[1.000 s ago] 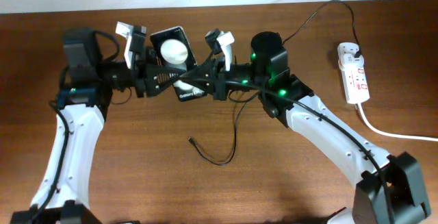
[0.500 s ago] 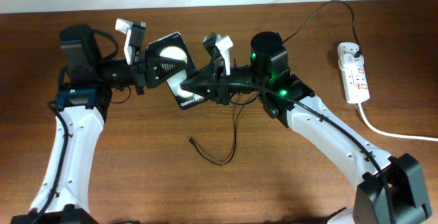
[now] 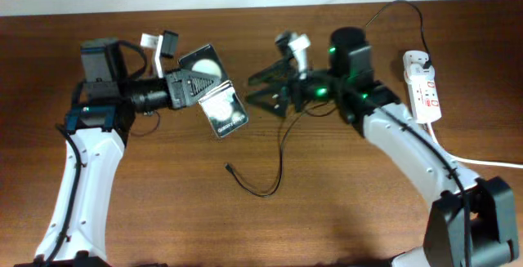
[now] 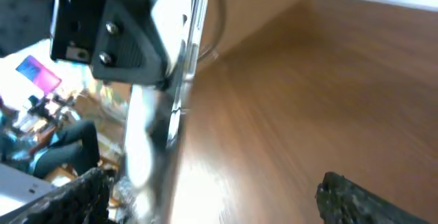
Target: Plug charger to phone and switch on socket
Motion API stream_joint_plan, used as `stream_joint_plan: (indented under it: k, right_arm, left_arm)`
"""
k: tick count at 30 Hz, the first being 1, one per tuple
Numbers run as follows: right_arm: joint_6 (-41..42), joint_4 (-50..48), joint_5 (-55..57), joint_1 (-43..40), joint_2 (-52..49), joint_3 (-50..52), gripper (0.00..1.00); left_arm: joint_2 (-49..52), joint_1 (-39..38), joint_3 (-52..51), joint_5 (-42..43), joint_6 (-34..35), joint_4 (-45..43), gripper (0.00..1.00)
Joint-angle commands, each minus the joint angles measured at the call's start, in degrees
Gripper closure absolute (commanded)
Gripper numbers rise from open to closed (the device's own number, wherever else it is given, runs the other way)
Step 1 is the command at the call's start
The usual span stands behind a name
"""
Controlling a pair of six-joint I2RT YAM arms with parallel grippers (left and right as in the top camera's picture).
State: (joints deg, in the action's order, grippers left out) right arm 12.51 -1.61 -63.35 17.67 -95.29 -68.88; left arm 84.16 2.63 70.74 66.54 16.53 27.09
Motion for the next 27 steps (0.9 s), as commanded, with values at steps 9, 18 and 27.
stream_joint_plan:
  k: [9, 18, 27]
  right_arm:
    - [0.1, 43.0, 38.9, -11.9, -0.6, 0.5, 0.01]
    - [0.1, 43.4, 39.3, -11.8, -0.6, 0.5, 0.01]
    - [0.1, 43.4, 39.3, -11.8, -0.6, 0.5, 0.01]
  left_arm:
    - [15.6, -22.1, 0.5, -57.6, -7.8, 11.2, 1.0]
    - [21.1, -24.2, 0.5, -57.7, -5.4, 11.5, 0.91]
    - [23.7, -29.1, 0.5, -70.5, -2.8, 10.7, 1.0]
